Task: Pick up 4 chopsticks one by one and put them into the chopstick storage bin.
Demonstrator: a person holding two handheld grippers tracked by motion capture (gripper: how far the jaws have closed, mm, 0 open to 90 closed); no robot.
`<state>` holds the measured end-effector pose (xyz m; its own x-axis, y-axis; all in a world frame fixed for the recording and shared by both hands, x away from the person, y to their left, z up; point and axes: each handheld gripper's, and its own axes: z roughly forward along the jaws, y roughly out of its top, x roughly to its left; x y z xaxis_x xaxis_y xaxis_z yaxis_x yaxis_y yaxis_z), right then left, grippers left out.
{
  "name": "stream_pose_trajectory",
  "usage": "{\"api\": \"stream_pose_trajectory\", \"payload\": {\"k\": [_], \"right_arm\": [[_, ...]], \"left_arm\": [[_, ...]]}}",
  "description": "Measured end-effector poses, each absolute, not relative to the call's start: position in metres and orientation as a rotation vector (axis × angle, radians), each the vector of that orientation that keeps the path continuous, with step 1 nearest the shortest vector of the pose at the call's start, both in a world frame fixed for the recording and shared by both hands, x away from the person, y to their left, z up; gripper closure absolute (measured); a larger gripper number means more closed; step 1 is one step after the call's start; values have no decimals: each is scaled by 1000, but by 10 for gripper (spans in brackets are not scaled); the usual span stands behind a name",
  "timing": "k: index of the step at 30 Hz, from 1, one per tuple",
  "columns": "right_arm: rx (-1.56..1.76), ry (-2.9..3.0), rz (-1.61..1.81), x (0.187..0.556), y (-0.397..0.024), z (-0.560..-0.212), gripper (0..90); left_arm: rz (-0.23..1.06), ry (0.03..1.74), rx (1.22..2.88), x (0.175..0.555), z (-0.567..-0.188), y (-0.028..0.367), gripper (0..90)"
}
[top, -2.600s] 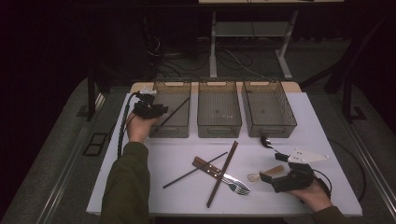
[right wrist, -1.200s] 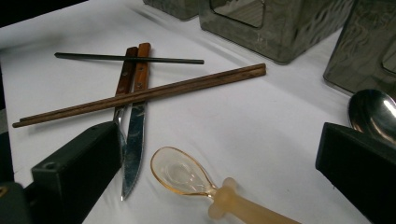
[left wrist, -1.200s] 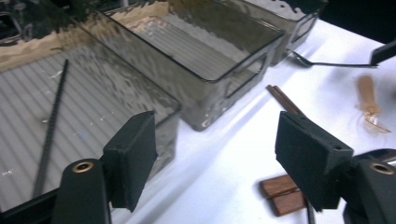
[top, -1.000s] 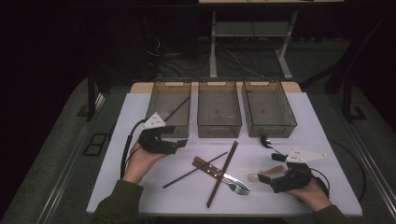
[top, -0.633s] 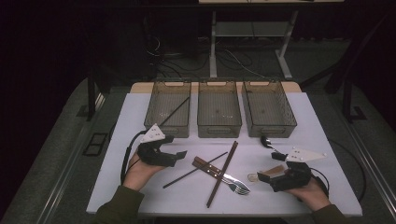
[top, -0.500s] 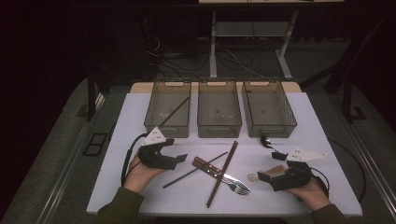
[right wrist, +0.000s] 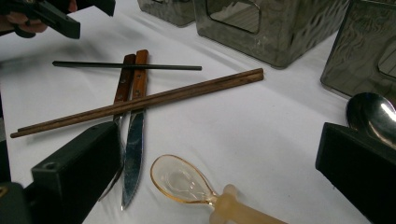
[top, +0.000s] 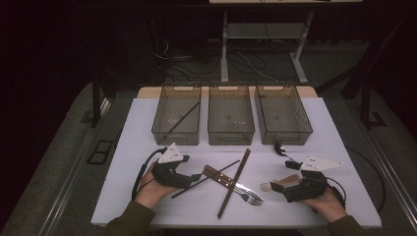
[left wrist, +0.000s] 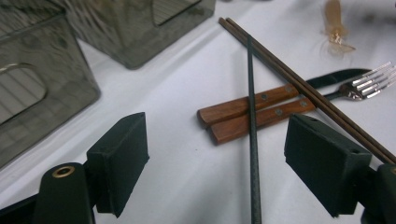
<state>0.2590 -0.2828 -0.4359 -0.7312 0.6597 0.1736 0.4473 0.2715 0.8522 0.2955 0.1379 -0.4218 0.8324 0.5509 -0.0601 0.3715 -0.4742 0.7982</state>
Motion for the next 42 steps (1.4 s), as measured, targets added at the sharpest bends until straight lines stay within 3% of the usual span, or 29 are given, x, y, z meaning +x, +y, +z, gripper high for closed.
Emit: {"api": "stream_pose_trajectory", "payload": {"k": [10,31,42], "right_arm": [[1047,2324,1443,260,-283,-437,3],[1054,2329,1434,260,-282,-439,3],[1047,2328,1433,260,-283,-438,3]], "left_arm": [[237,641,2173,295,-429,130,269],[158,581,2267,294,-440,118,668],[148,557,2301,294,-443,116,759]]}}
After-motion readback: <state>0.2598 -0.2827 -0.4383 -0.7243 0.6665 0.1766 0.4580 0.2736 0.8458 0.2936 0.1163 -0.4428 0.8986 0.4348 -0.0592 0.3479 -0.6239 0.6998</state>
